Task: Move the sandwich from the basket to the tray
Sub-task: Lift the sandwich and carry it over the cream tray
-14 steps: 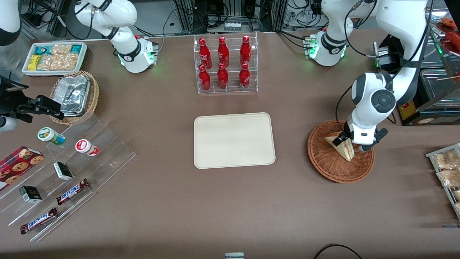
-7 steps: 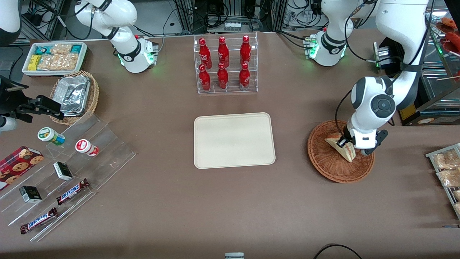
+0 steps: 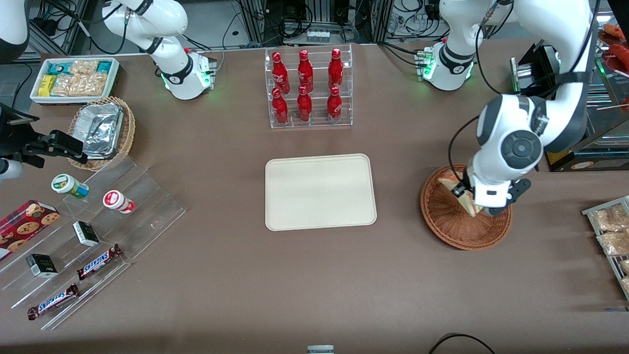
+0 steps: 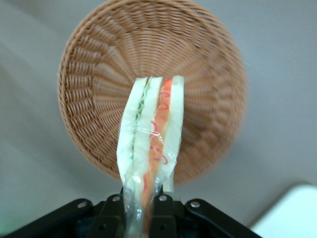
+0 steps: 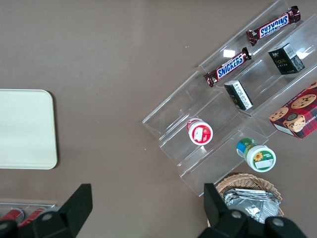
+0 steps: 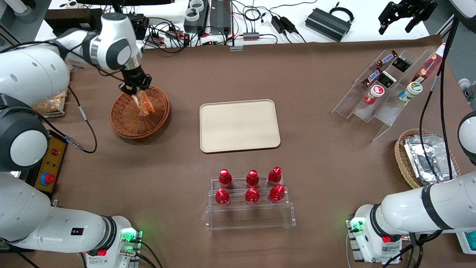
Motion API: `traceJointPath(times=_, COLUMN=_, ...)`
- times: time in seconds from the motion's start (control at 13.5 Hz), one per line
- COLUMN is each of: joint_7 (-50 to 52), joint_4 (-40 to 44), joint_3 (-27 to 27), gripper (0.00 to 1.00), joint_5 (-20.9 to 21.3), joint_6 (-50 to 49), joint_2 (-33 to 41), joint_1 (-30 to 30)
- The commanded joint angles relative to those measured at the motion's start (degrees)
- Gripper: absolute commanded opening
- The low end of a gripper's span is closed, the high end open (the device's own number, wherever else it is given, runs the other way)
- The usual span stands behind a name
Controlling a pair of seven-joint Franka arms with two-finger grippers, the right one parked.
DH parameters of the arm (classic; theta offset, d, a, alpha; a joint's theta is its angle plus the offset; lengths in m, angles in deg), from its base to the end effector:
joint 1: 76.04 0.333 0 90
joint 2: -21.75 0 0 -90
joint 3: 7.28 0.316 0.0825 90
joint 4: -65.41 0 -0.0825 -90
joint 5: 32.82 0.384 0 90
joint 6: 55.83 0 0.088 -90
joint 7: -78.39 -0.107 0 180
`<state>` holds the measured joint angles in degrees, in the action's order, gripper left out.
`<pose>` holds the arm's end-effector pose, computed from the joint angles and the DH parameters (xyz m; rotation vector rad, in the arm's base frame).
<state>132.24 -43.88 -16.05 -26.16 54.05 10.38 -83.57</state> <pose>0.5619 -0.1524 0.3816 -2.8344 -0.8858 0.1612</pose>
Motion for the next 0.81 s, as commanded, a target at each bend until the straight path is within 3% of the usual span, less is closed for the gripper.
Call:
traceJointPath(times=0.0, joint_7=1.34, joint_4=6.62, joint_3=-7.02, gripper=0.0, joint_5=1.34, joint_6=-5.02, joint_2=-1.11, joint_1=-0.03)
traceJointPath(times=0.37, joint_7=1.25, joint_4=14.97, joint_3=-20.56, gripper=0.0, joint_5=1.95, joint_6=-4.41, joint_2=-9.35, joint_1=-0.11)
traceJointPath(times=0.52, joint_7=2.04, joint_4=16.83, joint_3=-26.62, gripper=0.0, joint_5=6.76, joint_6=-4.58, joint_2=-14.01, joint_1=-0.98)
traceJointPath(times=0.74, joint_7=2.39, joint_4=18.84, joint_3=-26.74, gripper=0.0, joint_5=7.75, joint_6=-3.54, joint_2=-20.07, joint_1=-7.65)
